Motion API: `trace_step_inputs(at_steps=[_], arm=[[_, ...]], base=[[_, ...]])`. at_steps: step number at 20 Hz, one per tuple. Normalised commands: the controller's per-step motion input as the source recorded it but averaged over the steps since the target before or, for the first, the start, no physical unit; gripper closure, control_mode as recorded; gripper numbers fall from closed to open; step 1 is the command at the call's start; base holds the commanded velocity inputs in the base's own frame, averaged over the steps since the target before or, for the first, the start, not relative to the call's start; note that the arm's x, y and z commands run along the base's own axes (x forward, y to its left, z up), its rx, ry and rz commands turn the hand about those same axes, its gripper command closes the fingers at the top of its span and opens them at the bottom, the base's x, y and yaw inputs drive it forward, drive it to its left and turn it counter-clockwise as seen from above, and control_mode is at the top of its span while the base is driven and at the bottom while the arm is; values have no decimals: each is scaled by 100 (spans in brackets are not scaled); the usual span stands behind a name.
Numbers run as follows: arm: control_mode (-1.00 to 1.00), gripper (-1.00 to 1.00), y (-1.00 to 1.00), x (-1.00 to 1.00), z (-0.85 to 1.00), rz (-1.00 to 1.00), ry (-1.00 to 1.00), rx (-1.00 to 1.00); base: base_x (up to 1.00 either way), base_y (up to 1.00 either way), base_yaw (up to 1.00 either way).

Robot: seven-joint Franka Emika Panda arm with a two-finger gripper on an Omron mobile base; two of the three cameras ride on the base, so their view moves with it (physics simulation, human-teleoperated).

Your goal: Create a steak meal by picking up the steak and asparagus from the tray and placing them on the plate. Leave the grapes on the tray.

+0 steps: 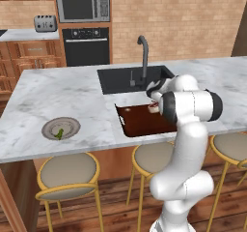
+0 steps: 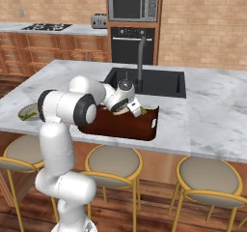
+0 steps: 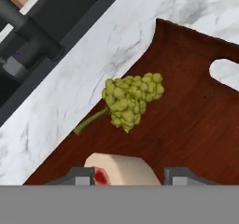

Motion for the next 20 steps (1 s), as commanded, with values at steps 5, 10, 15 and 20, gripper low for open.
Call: trace_step_inputs(at_steps=[5,10,15,20], arm=[[-100,100,43,-49,85,0,-10,3],[-100,100,51,-52,99,0,0,1],[-100,100,76,-50,99,3,4,0],[-100,100,90,-40,96,3,9,0]], base=[[0,0,0],[0,0,0],[0,0,0],[0,0,0]])
